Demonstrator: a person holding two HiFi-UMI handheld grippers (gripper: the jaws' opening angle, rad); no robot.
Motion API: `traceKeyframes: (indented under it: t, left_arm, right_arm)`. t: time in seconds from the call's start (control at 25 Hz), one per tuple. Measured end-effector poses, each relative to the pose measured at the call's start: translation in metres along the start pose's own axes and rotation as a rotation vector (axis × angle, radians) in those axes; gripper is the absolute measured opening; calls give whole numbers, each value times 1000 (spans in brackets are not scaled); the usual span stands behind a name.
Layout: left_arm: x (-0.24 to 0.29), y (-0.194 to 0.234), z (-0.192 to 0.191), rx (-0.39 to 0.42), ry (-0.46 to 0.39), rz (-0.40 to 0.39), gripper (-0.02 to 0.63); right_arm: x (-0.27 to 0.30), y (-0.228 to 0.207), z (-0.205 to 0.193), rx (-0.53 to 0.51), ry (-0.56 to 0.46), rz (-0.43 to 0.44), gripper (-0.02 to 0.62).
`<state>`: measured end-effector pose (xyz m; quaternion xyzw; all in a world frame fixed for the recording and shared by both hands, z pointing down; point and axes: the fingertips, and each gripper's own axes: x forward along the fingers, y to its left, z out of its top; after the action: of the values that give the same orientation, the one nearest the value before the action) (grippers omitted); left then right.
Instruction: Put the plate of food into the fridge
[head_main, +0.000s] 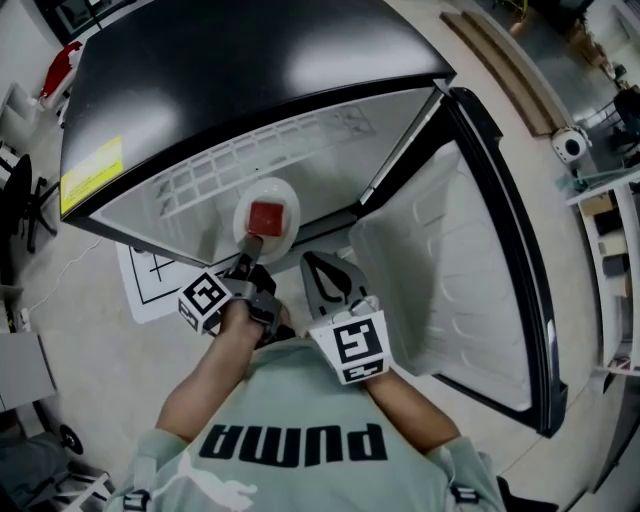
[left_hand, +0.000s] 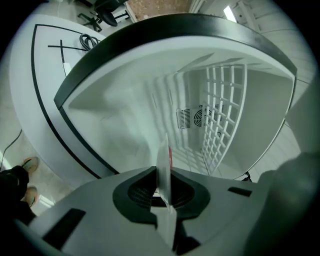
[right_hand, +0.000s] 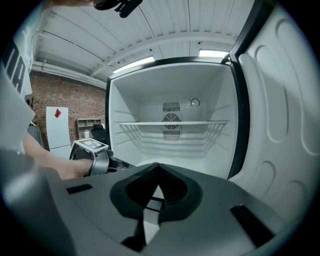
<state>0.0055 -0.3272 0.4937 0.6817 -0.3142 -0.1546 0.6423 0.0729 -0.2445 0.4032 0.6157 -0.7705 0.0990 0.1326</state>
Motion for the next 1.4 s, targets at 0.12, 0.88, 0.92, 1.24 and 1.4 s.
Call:
traceKeyframes:
  t: [0.12,0.88,0.92,1.24,1.4]
  left_arm:
    - [10,6,4,-1,2,16,38]
    - [48,39,20,11,5,108,38]
    - [50,40,21,13,4,111,38]
    - [66,50,29,33,-10,142,38]
    - [71,53,31,38,-11,148,38]
  right_arm:
    - [1,-4,-2,1,15,-12,5]
    - [23,-21,-11,16,73,-54,5]
    - [24,-22,-11,21,76,-52,5]
    - [30,-24,-9,26,87,-46,5]
    - [30,-26,-8,35,94,-46,5]
